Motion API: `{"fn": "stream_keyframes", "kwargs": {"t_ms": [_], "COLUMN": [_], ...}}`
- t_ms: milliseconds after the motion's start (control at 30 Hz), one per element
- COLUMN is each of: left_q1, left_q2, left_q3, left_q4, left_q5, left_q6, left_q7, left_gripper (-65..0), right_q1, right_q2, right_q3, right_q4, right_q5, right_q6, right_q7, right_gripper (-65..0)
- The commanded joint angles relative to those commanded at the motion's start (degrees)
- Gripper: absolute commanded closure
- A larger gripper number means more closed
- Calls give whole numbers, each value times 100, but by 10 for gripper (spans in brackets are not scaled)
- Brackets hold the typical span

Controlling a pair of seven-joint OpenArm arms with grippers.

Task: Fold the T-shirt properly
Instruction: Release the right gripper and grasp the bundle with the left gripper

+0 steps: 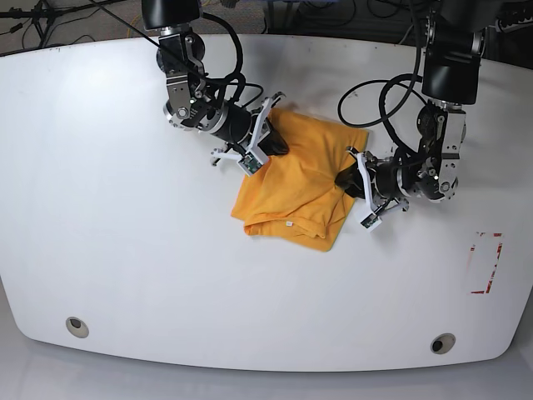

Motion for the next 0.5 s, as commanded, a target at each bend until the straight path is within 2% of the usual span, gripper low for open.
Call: {"fn": "stream_keyframes", "kwargs": {"t_ms": [167, 233, 333, 400, 500], "left_q1": [9, 18, 132, 246, 378], "left_q2": [62, 176, 290, 360, 598], "left_q3": [-352, -475, -501, -475, -352], "left_q4": [905, 1213, 1556, 1837, 2084], "left_q5": [44, 53, 114, 246, 484], "left_q6": [0, 75, 681, 1288, 1930], "left_q7": [299, 308, 281, 185, -167], "left_gripper": [-162, -210, -307, -378, -419], "right_q1": [26, 88, 123, 123, 132], "right_q2": [264, 360, 431, 492, 484], "right_q3": [26, 26, 35, 220, 536], "right_q4": [554, 791, 1029, 1143, 1178], "right_q5": [26, 35, 35, 35, 44], "right_q6": [-9, -9, -9, -9, 35], "right_q7": [-448, -607, -818, -967, -1055], "right_gripper": [-17, -19, -19, -19, -19]}}
